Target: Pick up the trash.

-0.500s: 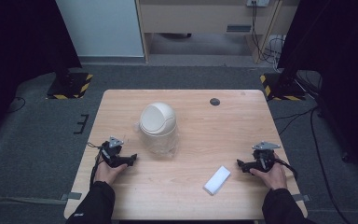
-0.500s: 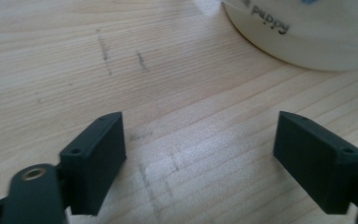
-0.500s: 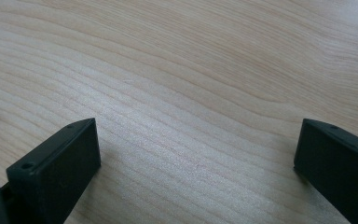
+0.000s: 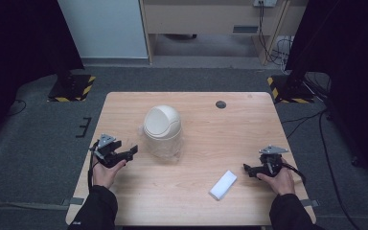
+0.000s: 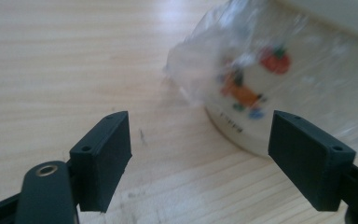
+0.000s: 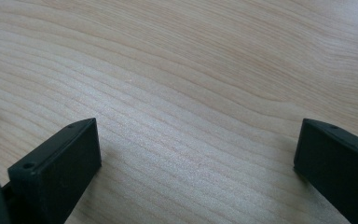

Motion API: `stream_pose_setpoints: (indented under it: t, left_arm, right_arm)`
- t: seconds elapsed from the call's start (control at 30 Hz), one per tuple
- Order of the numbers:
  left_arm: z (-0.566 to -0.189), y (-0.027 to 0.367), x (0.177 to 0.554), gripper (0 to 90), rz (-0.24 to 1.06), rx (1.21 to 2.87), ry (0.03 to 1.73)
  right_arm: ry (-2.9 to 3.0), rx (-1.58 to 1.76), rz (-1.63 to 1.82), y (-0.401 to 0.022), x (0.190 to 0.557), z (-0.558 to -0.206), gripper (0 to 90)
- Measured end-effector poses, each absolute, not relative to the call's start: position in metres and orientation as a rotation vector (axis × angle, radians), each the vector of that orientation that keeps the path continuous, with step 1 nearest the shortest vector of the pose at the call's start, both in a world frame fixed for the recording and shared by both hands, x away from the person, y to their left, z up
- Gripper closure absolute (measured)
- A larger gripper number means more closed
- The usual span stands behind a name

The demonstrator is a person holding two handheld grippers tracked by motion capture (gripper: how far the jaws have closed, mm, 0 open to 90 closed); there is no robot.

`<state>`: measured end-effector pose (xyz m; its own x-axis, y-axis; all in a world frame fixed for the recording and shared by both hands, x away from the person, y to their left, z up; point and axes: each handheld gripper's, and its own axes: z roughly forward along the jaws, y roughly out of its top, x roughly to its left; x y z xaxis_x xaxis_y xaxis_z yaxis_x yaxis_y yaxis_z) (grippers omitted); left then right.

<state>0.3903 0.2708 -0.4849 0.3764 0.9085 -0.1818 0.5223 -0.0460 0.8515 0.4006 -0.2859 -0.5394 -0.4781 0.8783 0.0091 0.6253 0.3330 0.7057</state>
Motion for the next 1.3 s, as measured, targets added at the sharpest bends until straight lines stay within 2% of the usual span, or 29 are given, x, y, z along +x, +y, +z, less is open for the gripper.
stream_pose_setpoints:
  t: [0.27,0.53,0.87,1.3]
  left_arm:
    - [-0.456,0.268,0.384,19.7,0.537,1.590,1.181]
    - [-0.433,0.264,0.384,20.5,0.570,1.557,1.109]
    - [-0.403,0.252,0.409,19.5,0.582,1.569,1.087]
    - [-0.415,0.229,0.441,18.4,0.581,1.682,1.130]
  right_arm:
    - [2.229,1.329,0.928,-0.286,0.401,-0.539,0.6]
    - [2.229,1.328,0.928,-0.286,0.401,-0.539,0.6]
    - [2.230,1.327,0.927,-0.286,0.400,-0.539,0.5]
    - [2.229,1.328,0.926,-0.286,0.400,-0.539,0.5]
